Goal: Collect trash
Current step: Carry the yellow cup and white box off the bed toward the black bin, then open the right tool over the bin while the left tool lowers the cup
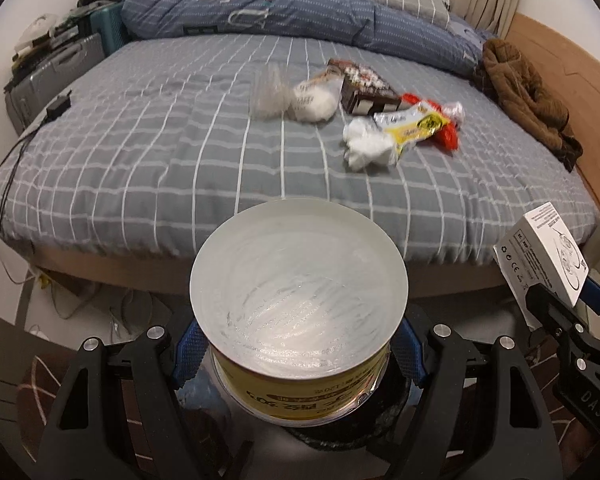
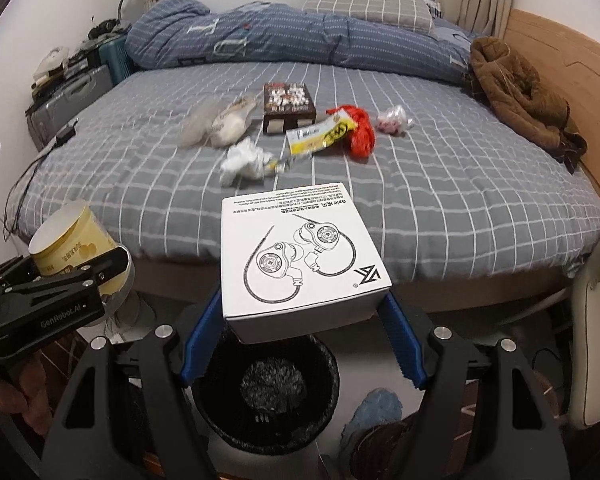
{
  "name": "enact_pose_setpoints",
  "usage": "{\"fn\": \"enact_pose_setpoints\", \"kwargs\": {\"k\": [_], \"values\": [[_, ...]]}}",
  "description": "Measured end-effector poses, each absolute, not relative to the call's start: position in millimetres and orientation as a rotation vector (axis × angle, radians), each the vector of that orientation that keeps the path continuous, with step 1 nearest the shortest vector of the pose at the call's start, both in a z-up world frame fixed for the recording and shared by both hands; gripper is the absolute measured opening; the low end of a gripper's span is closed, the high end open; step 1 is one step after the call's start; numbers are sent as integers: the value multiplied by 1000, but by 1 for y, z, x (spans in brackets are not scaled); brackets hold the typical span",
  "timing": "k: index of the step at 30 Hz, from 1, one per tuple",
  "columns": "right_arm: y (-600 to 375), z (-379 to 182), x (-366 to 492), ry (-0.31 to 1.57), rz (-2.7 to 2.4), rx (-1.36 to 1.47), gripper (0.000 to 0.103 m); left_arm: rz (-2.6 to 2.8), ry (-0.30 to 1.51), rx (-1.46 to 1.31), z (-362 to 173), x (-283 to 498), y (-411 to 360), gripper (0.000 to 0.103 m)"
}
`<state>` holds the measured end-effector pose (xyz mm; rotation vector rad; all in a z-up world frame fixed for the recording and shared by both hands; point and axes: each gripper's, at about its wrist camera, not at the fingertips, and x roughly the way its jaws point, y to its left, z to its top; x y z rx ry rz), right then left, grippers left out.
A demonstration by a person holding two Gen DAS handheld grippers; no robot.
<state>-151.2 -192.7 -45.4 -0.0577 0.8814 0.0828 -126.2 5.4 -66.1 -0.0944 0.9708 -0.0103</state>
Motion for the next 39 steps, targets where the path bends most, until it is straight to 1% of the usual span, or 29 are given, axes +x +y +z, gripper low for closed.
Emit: {"fn": "enact_pose_setpoints", "kwargs": {"k": [5, 17, 27, 33, 39], "values": [[-196, -70, -152, 935, 75, -43, 71, -5, 1007, -84, -88, -133, 8, 75], [-195, -144, -148, 1078, 74, -34, 71, -2, 1129, -76, -161, -132, 11, 75], [-181, -188, -138, 1155, 100, -65, 71, 9, 1178, -28, -205, -122, 12, 75], [-175, -213, -132, 1202, 124, -84, 71, 2, 1228, -56, -230, -116, 18, 75], [-167, -245, -127, 1304, 164, -102, 71, 36, 1294, -40, -254, -115, 29, 75]]}}
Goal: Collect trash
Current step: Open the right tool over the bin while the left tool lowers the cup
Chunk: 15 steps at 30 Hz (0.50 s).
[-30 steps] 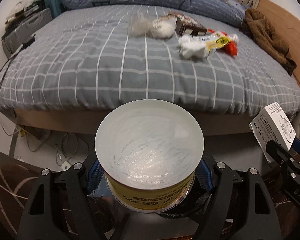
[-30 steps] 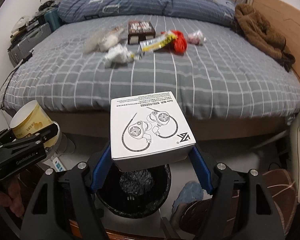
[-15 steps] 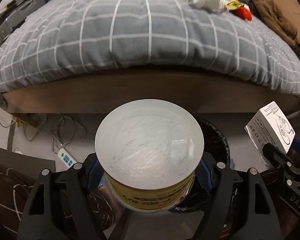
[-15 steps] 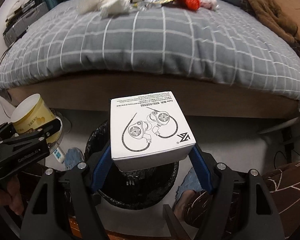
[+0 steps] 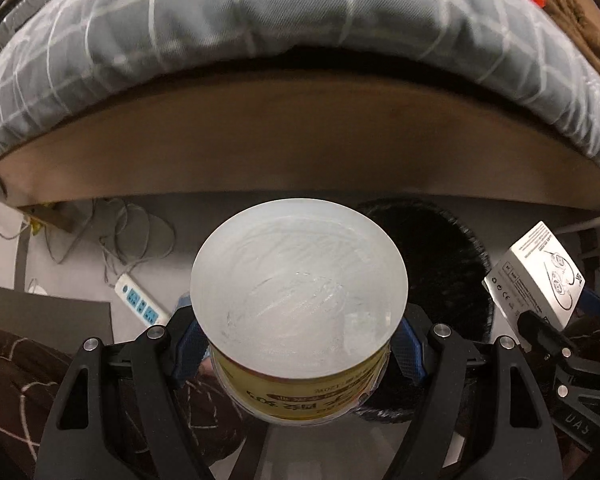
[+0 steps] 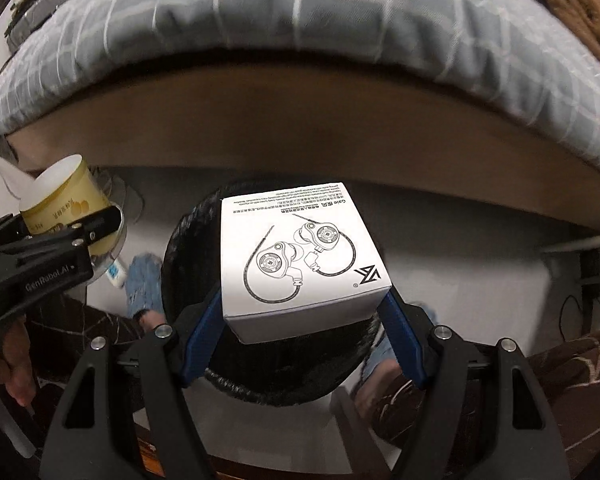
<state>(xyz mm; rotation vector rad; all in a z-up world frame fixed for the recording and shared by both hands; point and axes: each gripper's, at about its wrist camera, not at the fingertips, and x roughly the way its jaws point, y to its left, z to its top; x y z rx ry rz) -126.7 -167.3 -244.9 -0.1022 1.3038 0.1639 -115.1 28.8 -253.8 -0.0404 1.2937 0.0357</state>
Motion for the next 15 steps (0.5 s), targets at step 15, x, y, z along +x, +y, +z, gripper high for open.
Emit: {"fn": "enact_pose_setpoints", "kwargs": {"k": [15], "values": [[-162, -257, -122, 1330, 214, -136, 79, 41, 1377, -68, -285, -120, 35, 75]]}}
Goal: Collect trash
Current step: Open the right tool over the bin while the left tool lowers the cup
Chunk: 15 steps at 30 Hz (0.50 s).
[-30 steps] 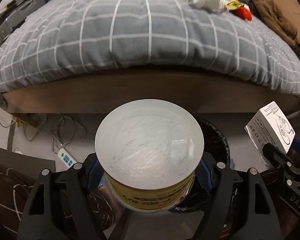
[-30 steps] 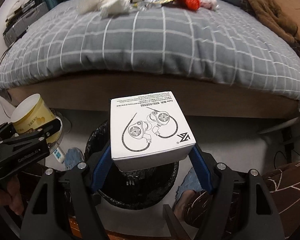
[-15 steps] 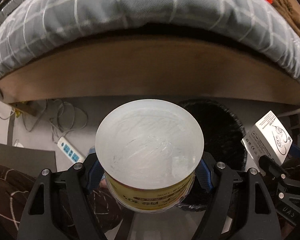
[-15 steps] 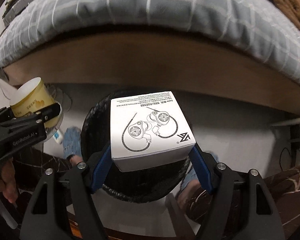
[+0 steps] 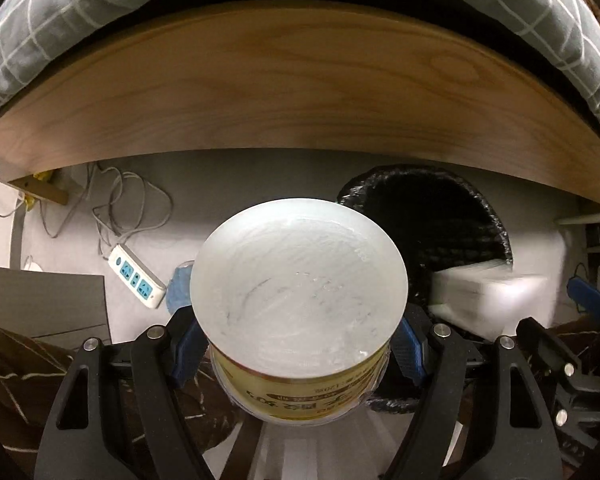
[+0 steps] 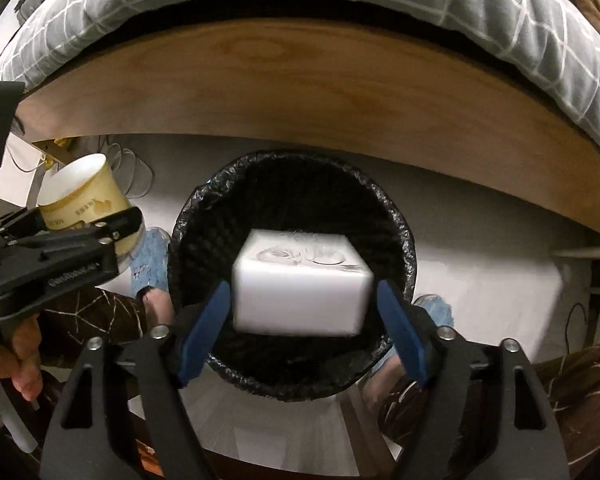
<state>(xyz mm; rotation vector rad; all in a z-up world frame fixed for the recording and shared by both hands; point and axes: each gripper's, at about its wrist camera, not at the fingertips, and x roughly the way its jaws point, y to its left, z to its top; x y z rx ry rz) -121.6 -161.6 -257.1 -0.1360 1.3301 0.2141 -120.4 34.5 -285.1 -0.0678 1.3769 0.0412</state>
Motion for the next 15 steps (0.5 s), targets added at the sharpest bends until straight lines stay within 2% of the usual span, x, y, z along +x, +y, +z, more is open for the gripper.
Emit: {"fn": "enact_pose_setpoints", "kwargs": {"k": [6, 10, 15], "values": [[-187, -254, -122, 1305, 148, -131, 91, 2, 1380, -51, -287, -117, 12, 75], [-201, -247, -121, 1292, 91, -94, 95, -8, 1389, -66, -290, -116, -3, 75], [-225, -250, -119, 1303, 24, -59, 95, -47, 1389, -49, -291, -110, -32, 75]]}}
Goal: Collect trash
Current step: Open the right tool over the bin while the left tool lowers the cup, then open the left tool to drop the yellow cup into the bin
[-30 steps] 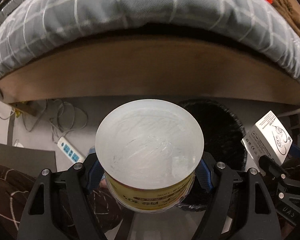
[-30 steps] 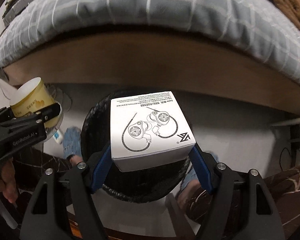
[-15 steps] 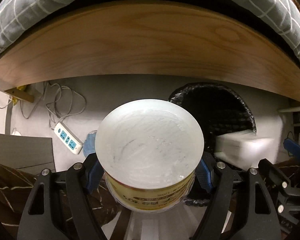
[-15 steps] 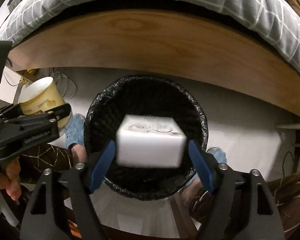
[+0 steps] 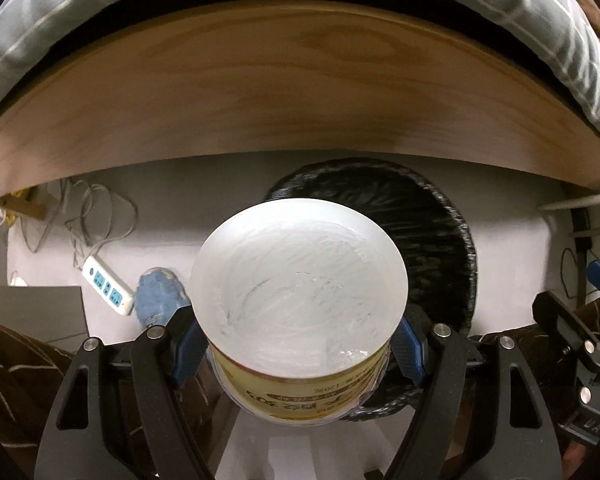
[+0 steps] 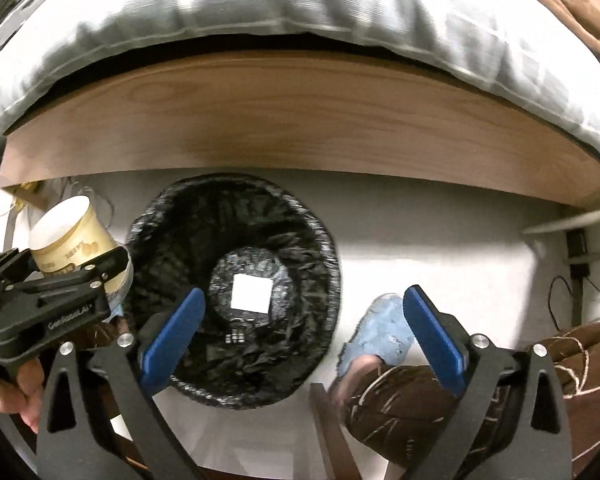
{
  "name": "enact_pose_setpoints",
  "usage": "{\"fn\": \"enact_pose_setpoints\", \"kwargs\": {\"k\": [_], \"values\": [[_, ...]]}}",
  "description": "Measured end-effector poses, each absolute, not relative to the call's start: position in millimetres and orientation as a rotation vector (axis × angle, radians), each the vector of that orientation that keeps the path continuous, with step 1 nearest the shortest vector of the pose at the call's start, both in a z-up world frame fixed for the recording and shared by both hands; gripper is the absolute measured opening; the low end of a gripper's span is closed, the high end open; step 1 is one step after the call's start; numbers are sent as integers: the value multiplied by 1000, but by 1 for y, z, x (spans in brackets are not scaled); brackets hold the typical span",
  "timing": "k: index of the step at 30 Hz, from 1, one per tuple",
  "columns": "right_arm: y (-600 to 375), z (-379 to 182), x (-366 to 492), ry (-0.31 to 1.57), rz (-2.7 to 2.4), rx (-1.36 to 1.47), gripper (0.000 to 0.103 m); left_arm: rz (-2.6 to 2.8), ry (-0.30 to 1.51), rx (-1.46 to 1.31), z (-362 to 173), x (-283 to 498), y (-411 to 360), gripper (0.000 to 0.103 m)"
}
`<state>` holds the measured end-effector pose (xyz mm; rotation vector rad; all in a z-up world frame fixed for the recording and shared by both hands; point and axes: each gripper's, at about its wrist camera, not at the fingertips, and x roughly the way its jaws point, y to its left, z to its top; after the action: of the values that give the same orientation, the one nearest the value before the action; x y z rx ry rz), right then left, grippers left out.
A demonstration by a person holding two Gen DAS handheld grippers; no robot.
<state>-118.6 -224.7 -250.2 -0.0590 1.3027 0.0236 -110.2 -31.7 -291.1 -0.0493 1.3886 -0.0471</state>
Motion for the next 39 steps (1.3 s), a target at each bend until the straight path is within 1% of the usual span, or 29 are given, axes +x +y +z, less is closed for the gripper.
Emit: {"fn": "enact_pose_setpoints", "kwargs": {"k": [10, 16, 18, 19, 22, 26, 32, 39], "values": [[-264, -266, -118, 1323, -87, 5, 95, -101, 1406, 9, -300, -107, -73, 75], [-270, -271, -116, 1329, -109, 65, 95, -104, 1396, 58, -305, -108, -79, 77], [-268, -271, -116, 1328, -107, 61, 95, -92, 1390, 70, -304, -108, -77, 86], [-267, -271, -115, 1327, -104, 58, 95, -88, 1380, 73, -304, -109, -76, 93], [-262, -269, -114, 1320, -97, 42, 95, -81, 1373, 80, -303, -109, -72, 97], [-261, -263, -115, 1299, -90, 38, 95, -78, 1372, 66, -301, -109, -67, 97], [-255, -239, -116, 1216, -61, 57, 95, -58, 1324, 50, -273, -112, -54, 97], [-255, -192, -122, 1074, -43, 68, 95, -52, 1204, 31, -221, -119, -43, 97]]}}
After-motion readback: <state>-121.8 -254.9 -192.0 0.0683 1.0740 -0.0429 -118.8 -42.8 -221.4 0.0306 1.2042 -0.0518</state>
